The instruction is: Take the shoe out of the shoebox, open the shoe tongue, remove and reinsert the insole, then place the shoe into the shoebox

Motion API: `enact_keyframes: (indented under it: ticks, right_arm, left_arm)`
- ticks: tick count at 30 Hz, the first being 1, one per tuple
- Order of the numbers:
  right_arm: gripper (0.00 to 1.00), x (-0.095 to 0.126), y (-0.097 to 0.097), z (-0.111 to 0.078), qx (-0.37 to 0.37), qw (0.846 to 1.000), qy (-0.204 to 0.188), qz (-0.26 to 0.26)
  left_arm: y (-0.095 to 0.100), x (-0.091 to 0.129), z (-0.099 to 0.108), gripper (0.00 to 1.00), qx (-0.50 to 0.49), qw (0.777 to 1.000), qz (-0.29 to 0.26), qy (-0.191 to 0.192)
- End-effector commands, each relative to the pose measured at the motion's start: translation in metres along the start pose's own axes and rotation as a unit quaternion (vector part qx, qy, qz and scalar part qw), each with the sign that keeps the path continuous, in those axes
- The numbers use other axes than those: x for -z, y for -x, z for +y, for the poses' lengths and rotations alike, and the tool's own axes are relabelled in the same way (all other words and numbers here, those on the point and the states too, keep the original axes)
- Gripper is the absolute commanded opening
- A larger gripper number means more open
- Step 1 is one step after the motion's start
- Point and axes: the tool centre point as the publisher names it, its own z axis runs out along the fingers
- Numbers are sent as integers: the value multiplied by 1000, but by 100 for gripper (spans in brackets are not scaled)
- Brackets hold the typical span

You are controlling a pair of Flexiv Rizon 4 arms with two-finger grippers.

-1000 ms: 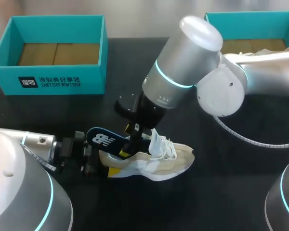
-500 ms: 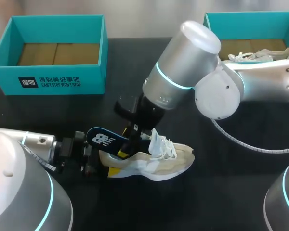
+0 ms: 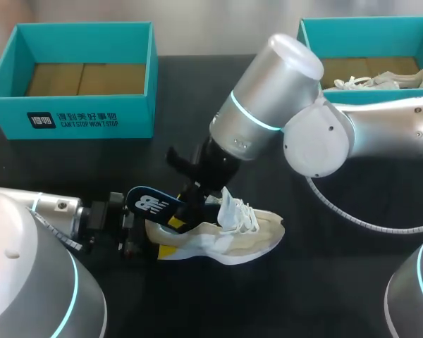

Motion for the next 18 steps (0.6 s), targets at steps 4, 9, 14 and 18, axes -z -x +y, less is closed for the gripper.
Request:
enact_keyframes:
  ticks: [4,9,14,18]
  right_arm:
    - [49,-8,1,0,-1,1000,7,11]
    - [35,-8,1,0,-2,1000,7,15]
    - [0,-6,1,2,-1,1000,4,18]
    - [0,-4,1,5,8,1000,8,21]
  left_arm:
    - [1,-1,2,0,0,1000,0,0]
    - [1,-1,2,0,0,1000,0,0]
    - [1,-1,2,0,0,1000,0,0]
    - [1,-1,2,0,0,1000,0,0]
